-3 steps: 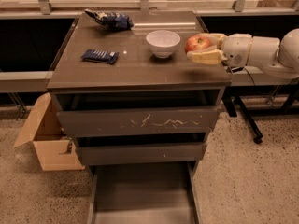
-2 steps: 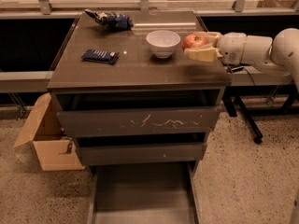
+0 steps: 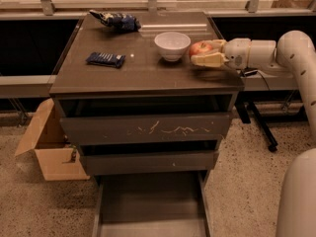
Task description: Pick apple from bottom drawer and place on counter
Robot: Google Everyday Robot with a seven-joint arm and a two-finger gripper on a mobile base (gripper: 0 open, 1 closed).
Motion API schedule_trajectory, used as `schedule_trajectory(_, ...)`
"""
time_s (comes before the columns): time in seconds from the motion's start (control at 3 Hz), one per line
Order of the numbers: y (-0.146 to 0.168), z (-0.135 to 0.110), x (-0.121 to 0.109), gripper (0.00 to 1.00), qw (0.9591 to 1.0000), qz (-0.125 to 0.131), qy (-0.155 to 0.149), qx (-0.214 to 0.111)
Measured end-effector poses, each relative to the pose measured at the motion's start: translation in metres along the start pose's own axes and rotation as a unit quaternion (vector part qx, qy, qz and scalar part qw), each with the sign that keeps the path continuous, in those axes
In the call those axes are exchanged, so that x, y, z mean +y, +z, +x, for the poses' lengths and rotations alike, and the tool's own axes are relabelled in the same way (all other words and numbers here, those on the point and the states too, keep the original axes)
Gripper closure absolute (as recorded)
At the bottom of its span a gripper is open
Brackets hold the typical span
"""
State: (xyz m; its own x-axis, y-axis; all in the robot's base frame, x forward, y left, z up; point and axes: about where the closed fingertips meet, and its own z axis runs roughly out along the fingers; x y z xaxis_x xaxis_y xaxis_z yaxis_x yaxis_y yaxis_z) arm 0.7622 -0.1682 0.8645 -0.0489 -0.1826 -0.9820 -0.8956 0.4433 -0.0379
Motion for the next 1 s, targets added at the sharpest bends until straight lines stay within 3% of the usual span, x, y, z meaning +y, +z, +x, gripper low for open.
schedule_trajectory(1.0,0.005,0.0099,-0.0089,0.0,0.9998,-0.005,0.015,0.013)
